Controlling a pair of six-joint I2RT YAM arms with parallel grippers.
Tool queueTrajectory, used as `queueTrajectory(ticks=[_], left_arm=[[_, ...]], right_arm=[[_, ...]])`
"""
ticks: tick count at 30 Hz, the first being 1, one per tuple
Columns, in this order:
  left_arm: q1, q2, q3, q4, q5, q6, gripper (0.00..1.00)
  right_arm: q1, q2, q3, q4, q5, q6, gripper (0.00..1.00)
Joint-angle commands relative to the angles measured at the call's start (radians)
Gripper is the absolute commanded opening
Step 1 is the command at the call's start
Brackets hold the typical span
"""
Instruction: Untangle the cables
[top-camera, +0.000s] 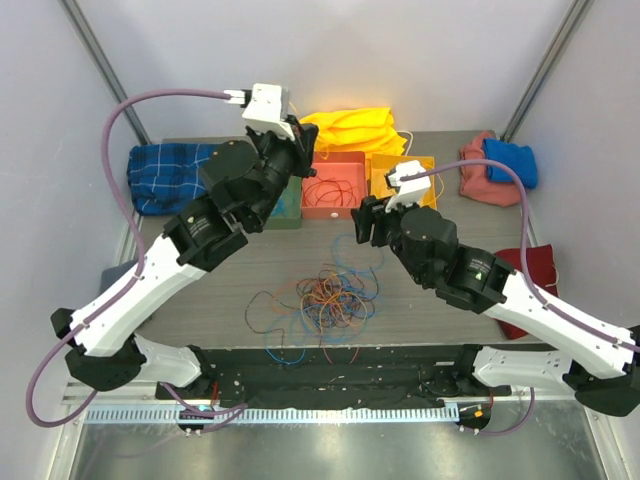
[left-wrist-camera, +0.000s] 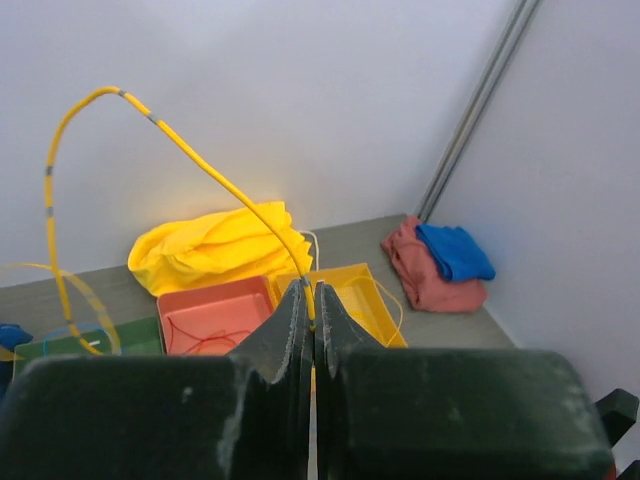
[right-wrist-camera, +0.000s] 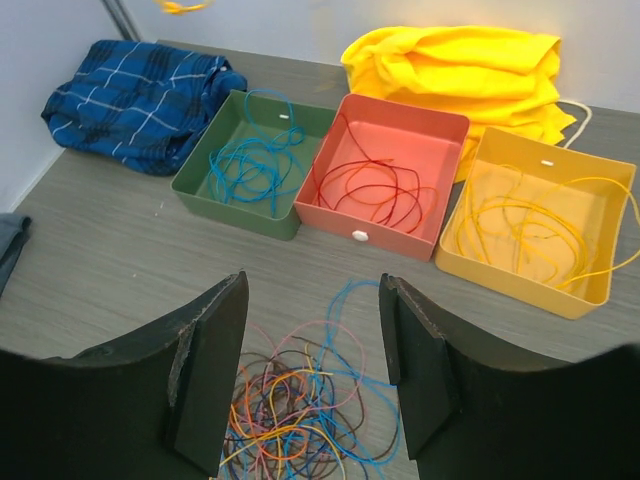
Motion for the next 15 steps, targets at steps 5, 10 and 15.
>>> queueTrajectory(ticks=[5,10,15], left_arm=[[-0.002,0.023,0.007,-0.112,0.045,-0.018,0.0],[0.007,0.077,0.004,-0.113,0.059,-0.021,0.0],[0.053,0.207,0.06,-0.099,0.143,-0.073,0.0]], right_arm=[[0.0,-0.067,-0.098,0.167,-0.046,0.02,0.63],[0.002,-0.175,-0.189,0.203,0.087,0.055,0.58],[0.0,-0.347,-0.284,0.27,0.201,0.06,0.55]])
